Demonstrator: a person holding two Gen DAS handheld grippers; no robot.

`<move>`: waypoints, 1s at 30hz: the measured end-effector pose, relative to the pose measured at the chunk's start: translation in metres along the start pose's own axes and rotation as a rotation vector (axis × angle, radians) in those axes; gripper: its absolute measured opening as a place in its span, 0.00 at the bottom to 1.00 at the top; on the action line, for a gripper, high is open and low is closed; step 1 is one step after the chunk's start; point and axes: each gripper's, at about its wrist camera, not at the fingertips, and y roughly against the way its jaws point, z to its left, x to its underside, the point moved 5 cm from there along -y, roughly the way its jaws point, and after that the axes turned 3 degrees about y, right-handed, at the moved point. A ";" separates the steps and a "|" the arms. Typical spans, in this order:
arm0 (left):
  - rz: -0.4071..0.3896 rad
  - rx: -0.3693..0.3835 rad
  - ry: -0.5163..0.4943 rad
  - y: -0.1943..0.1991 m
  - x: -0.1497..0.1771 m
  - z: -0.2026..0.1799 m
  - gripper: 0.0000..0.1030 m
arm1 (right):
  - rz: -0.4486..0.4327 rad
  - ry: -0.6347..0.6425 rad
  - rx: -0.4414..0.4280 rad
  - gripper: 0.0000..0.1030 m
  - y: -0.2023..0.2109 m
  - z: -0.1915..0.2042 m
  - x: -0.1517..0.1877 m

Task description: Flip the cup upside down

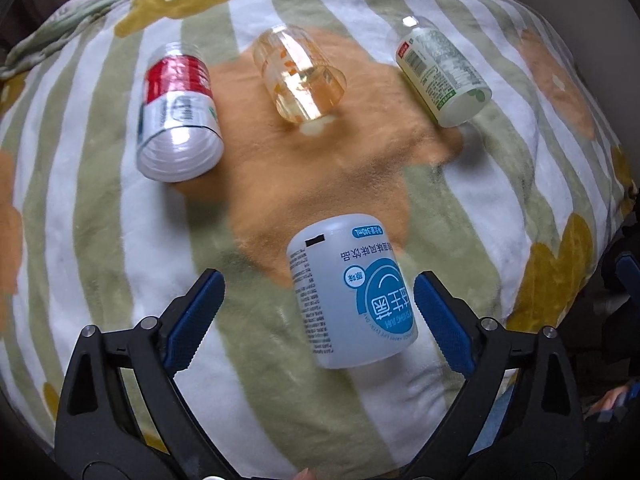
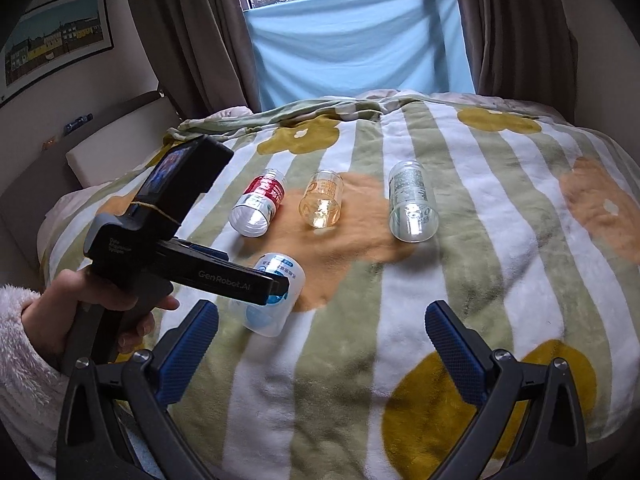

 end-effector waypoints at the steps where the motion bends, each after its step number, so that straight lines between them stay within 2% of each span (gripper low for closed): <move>1: -0.025 -0.012 -0.002 0.011 0.000 0.003 0.93 | -0.004 -0.008 -0.021 1.00 0.003 0.000 -0.004; 4: -0.113 -0.050 0.006 0.047 0.005 0.018 0.93 | -0.017 -0.023 -0.123 1.00 0.016 0.005 -0.032; 6: -0.176 -0.086 0.029 0.071 0.013 0.031 1.00 | 0.036 -0.031 -0.182 1.00 0.014 0.012 -0.053; 8: -0.234 -0.085 0.070 0.089 0.024 0.041 1.00 | 0.168 -0.066 -0.234 1.00 -0.004 0.020 -0.070; 11: -0.273 -0.012 0.158 0.101 0.041 0.051 1.00 | 0.419 -0.144 -0.302 1.00 -0.053 0.030 -0.078; 12: -0.281 0.005 0.178 0.102 0.046 0.051 1.00 | 0.478 -0.161 -0.295 1.00 -0.070 0.030 -0.077; 14: -0.298 0.021 0.201 0.103 0.054 0.052 1.00 | 0.580 -0.172 -0.221 1.00 -0.103 0.027 -0.071; 16: -0.321 0.012 0.208 0.106 0.062 0.054 1.00 | 0.661 -0.199 -0.227 1.00 -0.130 0.030 -0.062; 19: -0.330 0.008 0.211 0.107 0.073 0.057 1.00 | 0.768 -0.308 -0.248 1.00 -0.161 0.029 -0.041; 22: -0.330 0.006 0.206 0.105 0.082 0.061 1.00 | 0.835 -0.310 -0.204 0.90 -0.181 0.032 -0.030; 25: -0.320 0.026 0.202 0.103 0.088 0.066 1.00 | 0.896 -0.259 -0.141 0.85 -0.193 0.037 -0.025; 30: -0.324 0.035 0.198 0.105 0.092 0.073 1.00 | 0.950 -0.175 -0.041 0.84 -0.207 0.039 -0.026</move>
